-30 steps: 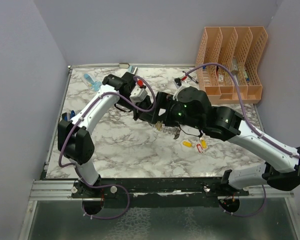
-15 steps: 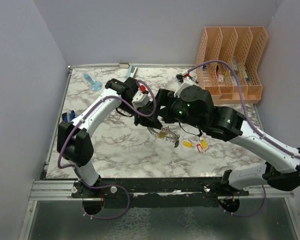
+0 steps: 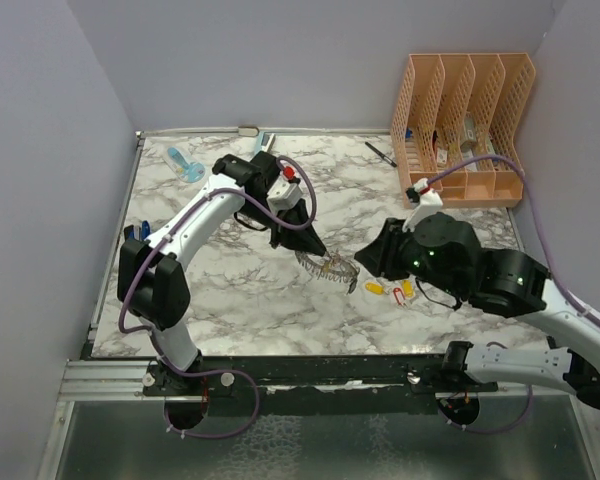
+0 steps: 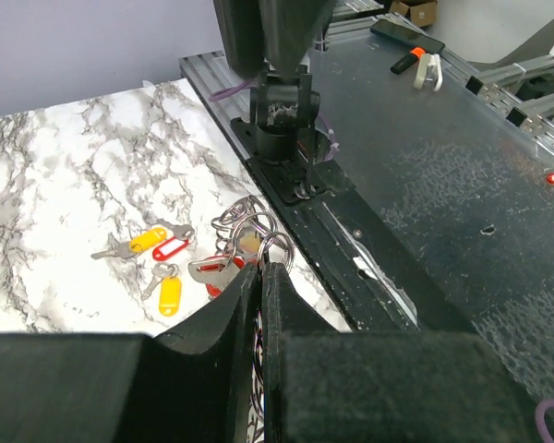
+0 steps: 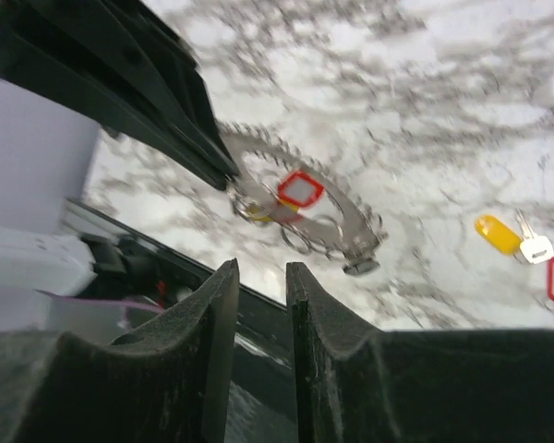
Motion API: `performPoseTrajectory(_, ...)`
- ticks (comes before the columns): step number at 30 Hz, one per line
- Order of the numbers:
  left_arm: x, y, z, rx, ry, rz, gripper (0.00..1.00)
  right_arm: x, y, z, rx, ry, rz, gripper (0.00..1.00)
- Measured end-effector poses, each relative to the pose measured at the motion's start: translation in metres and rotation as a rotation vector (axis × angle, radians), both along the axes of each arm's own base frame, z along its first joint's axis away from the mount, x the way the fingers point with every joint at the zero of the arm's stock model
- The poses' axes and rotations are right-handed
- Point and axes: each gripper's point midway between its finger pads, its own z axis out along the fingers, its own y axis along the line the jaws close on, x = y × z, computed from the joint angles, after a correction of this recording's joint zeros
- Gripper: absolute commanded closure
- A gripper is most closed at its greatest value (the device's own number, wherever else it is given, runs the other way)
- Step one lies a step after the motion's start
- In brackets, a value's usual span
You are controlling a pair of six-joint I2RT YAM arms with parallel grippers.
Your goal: Put the keys on the keyring
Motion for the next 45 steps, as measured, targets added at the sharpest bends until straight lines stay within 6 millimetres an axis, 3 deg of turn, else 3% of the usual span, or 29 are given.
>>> performPoseTrajectory(5, 0.011, 0.0, 0.001, 0.003, 0.002, 0.017, 1.0, -0.005, 0.011, -0.056, -0.142, 0.094, 0.051, 0.79)
performPoseTrajectory(8, 0.014, 0.001, 0.0, 0.009, 0.013, 0.024, 1.0, -0.004, 0.02, -0.07, -0.192, 0.113, 0.085, 0.85)
performPoseTrajectory(16, 0.016, 0.0, -0.006, 0.032, 0.054, 0.026, 1.0, -0.002, 0.034, -0.04, -0.117, 0.06, 0.132, 0.88)
performPoseTrajectory(28, 0.016, 0.0, -0.003, 0.048, 0.083, 0.028, 1.0, -0.007, 0.046, -0.036, -0.072, 0.051, 0.186, 0.88)
performPoseTrajectory(31, 0.016, 0.0, -0.002, 0.052, 0.087, 0.028, 1.0, -0.009, 0.042, -0.04, -0.061, 0.047, 0.187, 0.83)
performPoseTrajectory(35, 0.017, 0.0, 0.002, 0.049, 0.08, 0.029, 1.0, -0.017, 0.036, -0.055, -0.031, 0.05, 0.203, 0.68)
performPoseTrajectory(39, 0.019, 0.0, 0.007, 0.043, 0.07, 0.033, 1.0, -0.023, 0.038, -0.083, -0.031, 0.079, 0.22, 0.55)
performPoseTrajectory(42, 0.02, 0.0, 0.009, 0.042, 0.069, 0.033, 1.0, -0.024, 0.041, -0.097, -0.042, 0.089, 0.227, 0.52)
performPoseTrajectory(45, 0.02, 0.0, 0.01, 0.043, 0.07, 0.033, 1.0, -0.025, 0.046, -0.094, -0.018, 0.074, 0.237, 0.52)
